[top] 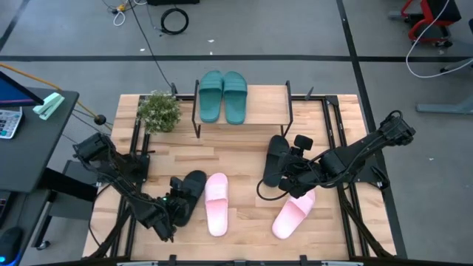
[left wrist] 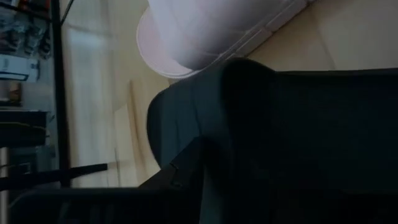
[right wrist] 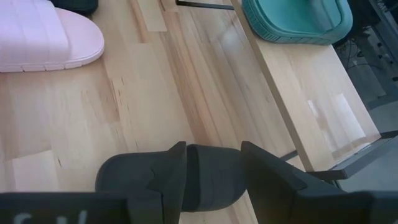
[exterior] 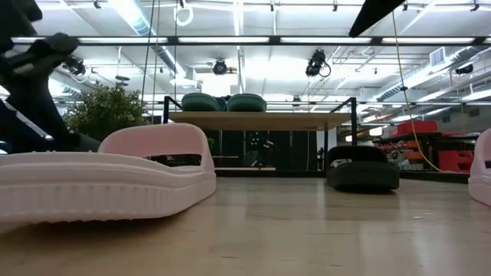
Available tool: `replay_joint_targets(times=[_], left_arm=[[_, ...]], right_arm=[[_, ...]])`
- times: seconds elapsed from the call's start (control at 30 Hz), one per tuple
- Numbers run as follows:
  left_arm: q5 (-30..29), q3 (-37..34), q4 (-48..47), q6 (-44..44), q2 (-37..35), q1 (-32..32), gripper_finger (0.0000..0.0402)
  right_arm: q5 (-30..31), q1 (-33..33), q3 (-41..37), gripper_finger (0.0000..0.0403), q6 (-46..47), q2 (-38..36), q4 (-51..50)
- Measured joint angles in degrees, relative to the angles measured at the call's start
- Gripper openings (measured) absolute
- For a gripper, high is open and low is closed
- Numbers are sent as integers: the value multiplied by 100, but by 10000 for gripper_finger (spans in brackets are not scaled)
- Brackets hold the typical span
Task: Pick and place slides into the shelf
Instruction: Put the bottom black slide on the shelf
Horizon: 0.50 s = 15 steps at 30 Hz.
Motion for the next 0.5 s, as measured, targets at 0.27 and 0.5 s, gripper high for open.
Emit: replay_joint_targets(times=[0.27,0.5], left_arm=[[-391,15,-95,-134,274,45,73],[-611,209,-512,-99,284,-23,12]], right_arm=[[-1,0,0,160,0,0,0],[-2,0,0,160,0,0,-2]])
